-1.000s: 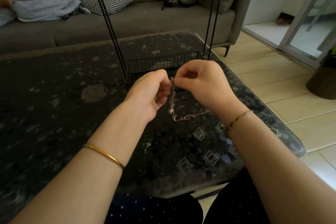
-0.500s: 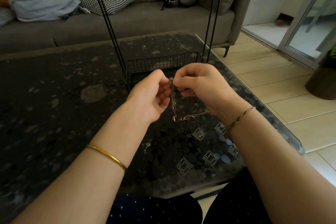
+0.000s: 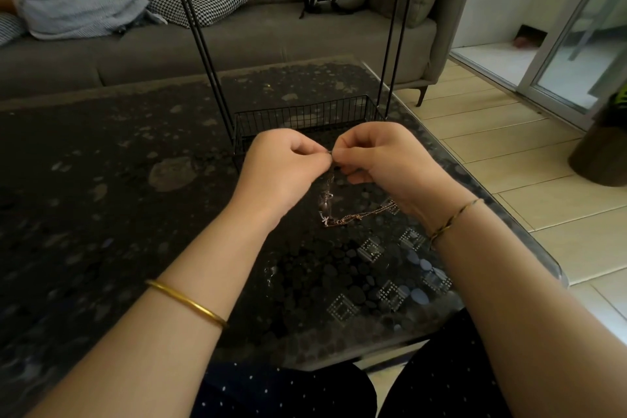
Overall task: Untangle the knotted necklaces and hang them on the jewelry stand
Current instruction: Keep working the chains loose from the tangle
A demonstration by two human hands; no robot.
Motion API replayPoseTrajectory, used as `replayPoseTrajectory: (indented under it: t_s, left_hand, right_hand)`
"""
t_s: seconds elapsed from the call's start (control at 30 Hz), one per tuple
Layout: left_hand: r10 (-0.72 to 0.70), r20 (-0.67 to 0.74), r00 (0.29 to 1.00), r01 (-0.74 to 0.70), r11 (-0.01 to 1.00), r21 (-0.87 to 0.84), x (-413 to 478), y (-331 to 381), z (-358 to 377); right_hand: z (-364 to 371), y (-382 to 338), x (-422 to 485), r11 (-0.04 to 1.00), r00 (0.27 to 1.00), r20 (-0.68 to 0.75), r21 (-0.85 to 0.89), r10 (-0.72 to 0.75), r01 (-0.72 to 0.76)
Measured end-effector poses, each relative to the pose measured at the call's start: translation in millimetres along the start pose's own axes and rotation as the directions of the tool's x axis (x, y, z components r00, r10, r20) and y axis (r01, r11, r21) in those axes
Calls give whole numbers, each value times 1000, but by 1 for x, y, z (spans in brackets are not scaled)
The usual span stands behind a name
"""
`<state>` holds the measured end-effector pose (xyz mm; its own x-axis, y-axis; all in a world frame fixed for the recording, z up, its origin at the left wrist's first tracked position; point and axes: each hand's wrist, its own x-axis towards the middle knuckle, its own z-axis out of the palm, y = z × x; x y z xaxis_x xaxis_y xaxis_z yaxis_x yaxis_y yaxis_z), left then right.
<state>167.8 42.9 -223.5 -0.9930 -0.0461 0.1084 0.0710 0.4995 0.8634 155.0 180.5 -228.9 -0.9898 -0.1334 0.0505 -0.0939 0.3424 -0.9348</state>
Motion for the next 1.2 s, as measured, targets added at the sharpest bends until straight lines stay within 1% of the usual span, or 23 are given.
replayPoseTrajectory:
  t_s: [0.13, 0.2, 0.3, 0.47, 0.57, 0.63, 0.7, 0.8, 0.87, 0.93, 1.0, 1.03, 1.13, 1.2]
  left_hand:
    - [-3, 4, 1000, 3, 1000, 8, 0, -1, 1]
    - [-19, -14, 1000, 19, 1000, 15, 0, 0, 2]
    - [-61, -49, 997, 62, 998, 16, 2, 0, 4]
    - [-151, -43, 988, 147, 986, -80, 4, -2, 7]
    - [-80, -105, 991, 77, 997, -29, 5, -2, 9]
    - [-33, -134, 990, 34, 999, 2, 5, -1, 9]
    - [-39, -108, 993, 40, 999, 7, 5, -1, 9]
    - [-106, -30, 994, 105, 994, -29, 6, -2, 8]
    - [-145, -17, 989, 144, 987, -73, 8, -3, 7]
    - [-183, -11, 983, 180, 974, -141, 10, -4, 6]
    - [-206, 22, 978, 207, 968, -145, 12, -5, 4]
    - [-222, 56, 973, 228, 963, -146, 12, -6, 4]
    - [-287, 155, 945, 315, 926, -209, 12, -7, 1]
    - [-305, 138, 942, 330, 912, -242, 14, -9, 1]
  right_hand:
    - [1, -1, -1, 1000, 1000, 9, -10, -26, 26]
    - [2, -2, -2, 998, 998, -5, -43, -56, 56]
    - [3, -4, -4, 984, 992, -29, -138, -120, 115]
    - [7, -3, -3, 935, 974, -43, -292, -223, 201]
    - [11, -3, -1, 907, 975, -30, -372, -222, 195]
    - [11, -4, -1, 900, 976, -5, -389, -219, 200]
    - [9, -4, -2, 904, 977, 0, -381, -211, 196]
    - [6, -4, -3, 912, 980, -6, -367, -198, 182]
    - [6, -6, -4, 920, 985, 14, -354, -174, 168]
    - [5, -8, -4, 954, 993, 46, -277, -105, 114]
    - [4, -8, -4, 982, 996, 78, -182, -31, 45]
    - [4, -8, -4, 987, 997, 76, -159, -18, 30]
    - [5, -7, -3, 981, 998, 34, -188, -51, 56]
    - [5, -8, -3, 989, 998, 66, -146, -14, 23]
